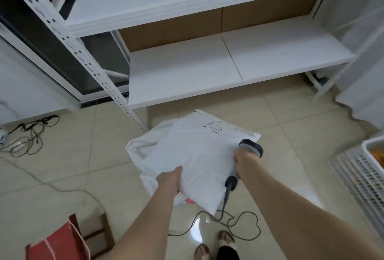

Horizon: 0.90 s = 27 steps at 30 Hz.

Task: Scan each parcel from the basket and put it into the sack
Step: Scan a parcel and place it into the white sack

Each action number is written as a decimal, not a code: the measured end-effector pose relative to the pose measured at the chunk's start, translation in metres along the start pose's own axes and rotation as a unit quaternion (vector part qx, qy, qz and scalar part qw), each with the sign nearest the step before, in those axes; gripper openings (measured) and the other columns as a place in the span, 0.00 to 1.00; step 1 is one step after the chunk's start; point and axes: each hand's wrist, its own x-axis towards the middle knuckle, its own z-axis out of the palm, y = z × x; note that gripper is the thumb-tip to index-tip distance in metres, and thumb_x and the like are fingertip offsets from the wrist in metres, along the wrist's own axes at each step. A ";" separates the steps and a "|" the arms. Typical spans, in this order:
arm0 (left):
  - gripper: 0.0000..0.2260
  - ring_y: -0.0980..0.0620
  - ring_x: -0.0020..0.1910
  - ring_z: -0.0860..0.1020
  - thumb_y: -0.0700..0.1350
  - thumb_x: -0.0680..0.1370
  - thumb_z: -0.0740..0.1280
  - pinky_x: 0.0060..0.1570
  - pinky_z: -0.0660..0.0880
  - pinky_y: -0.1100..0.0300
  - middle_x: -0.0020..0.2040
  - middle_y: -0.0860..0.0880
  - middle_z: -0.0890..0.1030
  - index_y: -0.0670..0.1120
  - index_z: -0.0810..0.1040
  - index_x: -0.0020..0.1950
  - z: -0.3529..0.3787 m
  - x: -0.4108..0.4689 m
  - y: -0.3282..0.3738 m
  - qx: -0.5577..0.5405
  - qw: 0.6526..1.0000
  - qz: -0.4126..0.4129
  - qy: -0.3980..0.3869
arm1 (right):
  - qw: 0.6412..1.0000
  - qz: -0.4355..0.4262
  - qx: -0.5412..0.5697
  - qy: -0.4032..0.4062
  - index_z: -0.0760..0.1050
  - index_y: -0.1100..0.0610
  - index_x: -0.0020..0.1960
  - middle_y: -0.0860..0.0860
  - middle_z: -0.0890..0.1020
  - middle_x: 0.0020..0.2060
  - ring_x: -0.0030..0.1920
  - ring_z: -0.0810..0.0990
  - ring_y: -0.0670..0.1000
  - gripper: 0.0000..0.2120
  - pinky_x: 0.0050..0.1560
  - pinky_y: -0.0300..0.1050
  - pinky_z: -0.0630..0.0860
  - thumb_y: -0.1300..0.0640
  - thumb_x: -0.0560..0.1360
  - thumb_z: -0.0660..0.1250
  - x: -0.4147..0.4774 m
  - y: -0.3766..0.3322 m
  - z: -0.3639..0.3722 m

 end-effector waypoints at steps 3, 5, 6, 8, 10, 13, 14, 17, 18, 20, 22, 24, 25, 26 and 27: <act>0.13 0.42 0.48 0.76 0.32 0.72 0.69 0.51 0.78 0.46 0.53 0.38 0.78 0.37 0.73 0.54 -0.004 0.025 -0.003 -0.062 0.998 -0.023 -0.007 | 0.967 0.094 0.233 0.052 0.66 0.57 0.39 0.50 0.68 0.33 0.33 0.68 0.51 0.11 0.32 0.43 0.67 0.60 0.81 0.59 0.044 0.007 0.027; 0.15 0.41 0.45 0.75 0.28 0.73 0.65 0.40 0.76 0.51 0.49 0.38 0.76 0.39 0.73 0.58 -0.007 0.044 -0.001 -0.085 0.996 -0.034 -0.011 | 0.985 0.100 0.133 0.045 0.67 0.59 0.41 0.52 0.68 0.33 0.31 0.66 0.50 0.09 0.34 0.43 0.66 0.64 0.80 0.56 0.068 0.006 0.043; 0.17 0.39 0.47 0.75 0.27 0.73 0.64 0.38 0.75 0.52 0.51 0.38 0.76 0.39 0.72 0.60 -0.006 0.056 0.000 -0.087 0.996 -0.036 0.000 | 0.990 0.089 0.104 0.032 0.66 0.59 0.39 0.53 0.68 0.34 0.32 0.66 0.51 0.11 0.39 0.45 0.68 0.66 0.80 0.55 0.078 0.004 0.050; 0.20 0.37 0.53 0.75 0.28 0.73 0.63 0.41 0.75 0.50 0.57 0.37 0.75 0.39 0.71 0.63 -0.004 0.076 0.000 -0.084 0.995 -0.044 0.023 | 0.991 0.093 0.086 0.028 0.66 0.60 0.38 0.54 0.69 0.34 0.33 0.68 0.53 0.11 0.41 0.46 0.69 0.67 0.79 0.55 0.097 0.003 0.065; 0.19 0.39 0.52 0.74 0.29 0.74 0.63 0.41 0.75 0.51 0.58 0.37 0.75 0.40 0.71 0.63 -0.005 0.094 -0.004 -0.078 0.995 -0.051 0.036 | 0.993 0.089 0.070 0.020 0.69 0.62 0.43 0.55 0.70 0.34 0.34 0.71 0.54 0.06 0.40 0.46 0.69 0.67 0.78 0.56 0.110 0.002 0.077; 0.18 0.40 0.50 0.76 0.31 0.73 0.63 0.36 0.78 0.52 0.55 0.39 0.77 0.40 0.72 0.62 -0.008 0.115 -0.009 -0.055 0.995 -0.053 0.065 | 0.995 0.060 0.076 0.032 0.72 0.61 0.50 0.54 0.73 0.37 0.34 0.72 0.52 0.07 0.37 0.44 0.69 0.67 0.74 0.59 0.119 0.005 0.096; 0.17 0.40 0.48 0.77 0.32 0.73 0.64 0.38 0.79 0.51 0.54 0.39 0.77 0.40 0.73 0.62 -0.010 0.120 -0.011 -0.036 0.996 -0.049 0.069 | 0.995 0.053 0.073 0.037 0.73 0.61 0.51 0.55 0.76 0.39 0.35 0.74 0.53 0.09 0.36 0.44 0.70 0.67 0.72 0.59 0.119 0.008 0.100; 0.14 0.43 0.41 0.75 0.35 0.75 0.65 0.46 0.79 0.50 0.48 0.39 0.76 0.37 0.73 0.61 -0.014 0.126 -0.012 -0.018 0.996 -0.063 0.062 | 0.995 0.034 0.088 0.033 0.74 0.60 0.54 0.55 0.78 0.41 0.37 0.76 0.53 0.14 0.32 0.41 0.69 0.67 0.70 0.60 0.116 0.015 0.109; 0.14 0.43 0.44 0.75 0.35 0.75 0.66 0.47 0.78 0.49 0.49 0.39 0.76 0.37 0.73 0.60 -0.016 0.126 -0.010 -0.036 0.995 -0.070 0.058 | 0.995 0.030 0.087 0.035 0.74 0.61 0.55 0.55 0.77 0.39 0.36 0.75 0.52 0.14 0.31 0.41 0.68 0.67 0.70 0.61 0.114 0.014 0.108; 0.17 0.40 0.52 0.76 0.39 0.74 0.69 0.54 0.76 0.47 0.56 0.39 0.76 0.40 0.71 0.62 -0.022 0.128 -0.004 -0.072 0.994 -0.066 0.052 | 0.995 0.028 0.083 0.044 0.74 0.62 0.55 0.52 0.75 0.36 0.36 0.74 0.52 0.13 0.34 0.41 0.69 0.68 0.71 0.61 0.107 0.010 0.104; 0.25 0.38 0.59 0.75 0.42 0.73 0.72 0.59 0.74 0.46 0.62 0.39 0.75 0.38 0.68 0.67 -0.029 0.130 0.009 -0.076 0.993 -0.039 0.077 | 0.995 0.031 0.073 0.058 0.74 0.62 0.52 0.51 0.74 0.34 0.35 0.73 0.52 0.09 0.34 0.40 0.68 0.68 0.73 0.62 0.100 0.007 0.096; 0.29 0.38 0.62 0.74 0.43 0.73 0.72 0.62 0.70 0.47 0.66 0.39 0.72 0.36 0.65 0.70 -0.039 0.129 0.024 -0.095 0.988 -0.011 0.124 | 0.995 0.031 0.064 0.074 0.72 0.61 0.49 0.52 0.73 0.34 0.33 0.72 0.51 0.05 0.29 0.40 0.65 0.67 0.74 0.62 0.091 0.005 0.087; 0.29 0.38 0.64 0.72 0.44 0.74 0.71 0.63 0.68 0.48 0.67 0.38 0.71 0.36 0.63 0.71 -0.046 0.127 0.034 -0.082 0.986 0.005 0.145 | 0.995 0.034 0.057 0.077 0.71 0.61 0.48 0.52 0.73 0.34 0.33 0.72 0.52 0.04 0.29 0.41 0.66 0.66 0.74 0.62 0.088 0.005 0.085; 0.29 0.38 0.64 0.72 0.44 0.76 0.70 0.62 0.68 0.49 0.67 0.37 0.70 0.35 0.63 0.71 -0.054 0.122 0.044 -0.045 0.985 0.023 0.164 | 0.995 0.036 0.048 0.079 0.72 0.61 0.48 0.52 0.73 0.33 0.33 0.72 0.52 0.03 0.32 0.41 0.67 0.65 0.74 0.63 0.084 0.004 0.084; 0.26 0.38 0.63 0.73 0.44 0.76 0.69 0.58 0.69 0.49 0.65 0.36 0.72 0.35 0.65 0.69 -0.063 0.121 0.053 0.012 0.982 0.054 0.182 | 0.995 0.040 0.041 0.082 0.72 0.61 0.48 0.52 0.73 0.33 0.33 0.72 0.52 0.03 0.36 0.43 0.69 0.65 0.74 0.63 0.081 0.003 0.086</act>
